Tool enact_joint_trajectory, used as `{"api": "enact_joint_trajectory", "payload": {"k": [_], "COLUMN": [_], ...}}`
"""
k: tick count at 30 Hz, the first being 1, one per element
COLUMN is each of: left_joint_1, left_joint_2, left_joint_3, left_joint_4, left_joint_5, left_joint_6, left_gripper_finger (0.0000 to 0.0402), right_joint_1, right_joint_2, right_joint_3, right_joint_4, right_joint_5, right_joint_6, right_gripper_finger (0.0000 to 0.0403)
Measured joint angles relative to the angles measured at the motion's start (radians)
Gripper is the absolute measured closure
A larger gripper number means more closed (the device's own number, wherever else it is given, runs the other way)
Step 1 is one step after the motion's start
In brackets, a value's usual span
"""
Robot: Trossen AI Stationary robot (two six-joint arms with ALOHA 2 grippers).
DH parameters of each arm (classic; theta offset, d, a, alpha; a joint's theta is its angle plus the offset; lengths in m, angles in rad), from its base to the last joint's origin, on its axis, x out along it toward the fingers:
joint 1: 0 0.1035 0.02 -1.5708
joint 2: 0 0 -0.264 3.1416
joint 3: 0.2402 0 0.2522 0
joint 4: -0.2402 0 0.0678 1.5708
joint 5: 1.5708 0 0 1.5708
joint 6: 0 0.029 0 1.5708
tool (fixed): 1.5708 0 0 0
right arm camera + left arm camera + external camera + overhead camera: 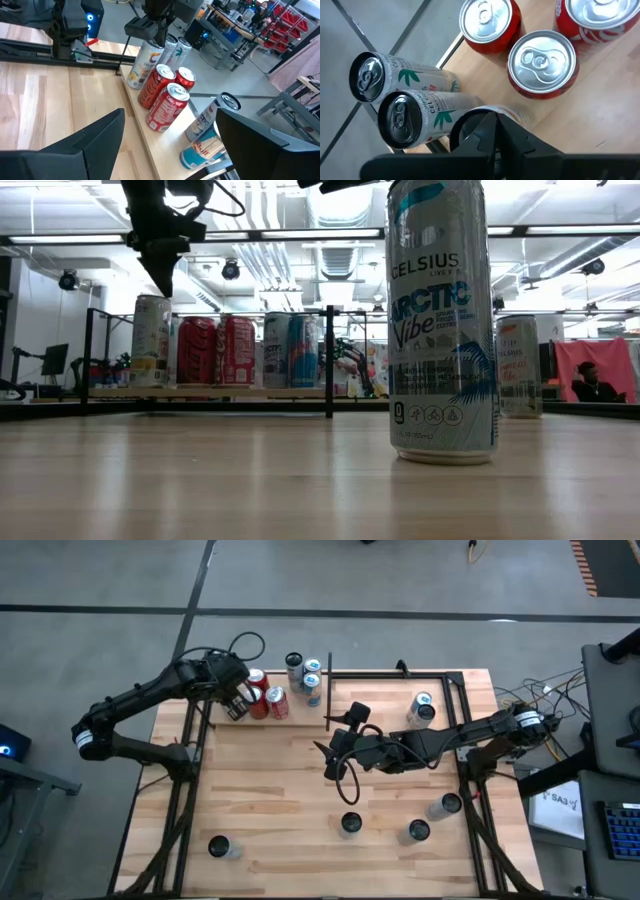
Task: Place canned beverage on shelf
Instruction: Put the middle left white and yellow soda can on the shelf
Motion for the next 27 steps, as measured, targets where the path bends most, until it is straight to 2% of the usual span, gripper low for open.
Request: {"api": "enact_joint_trajectory", "payload": {"k": [15, 21, 27], "left_joint_1": [0.0, 0.0, 0.0], "left_joint_2": [-0.003, -0.007, -0.009], "left_joint_3": [-0.001, -0.001, 0.0], "left_joint_4": [-0.026, -0.045, -0.048], "left_joint_5": [0.009, 0.124, 0.136], "left_joint_6": [0.159, 0.209, 0.213], "left_gripper_finger": [0.0402, 0.0402, 0.0402], "right_joint_1": [0.0, 0.0, 0.0], "right_joint_2": [0.0, 0.0, 0.0], "right_joint_3": [0.0, 0.0, 0.0], "right_joint_4": [-0.002, -0.003, -0.003], "right_joint_5": [0.001, 0.001, 0.001], "right_joint_6": [0.0, 0.0, 0.0], "right_gripper_finger": [0.0099, 0.0099, 0.0099]}}
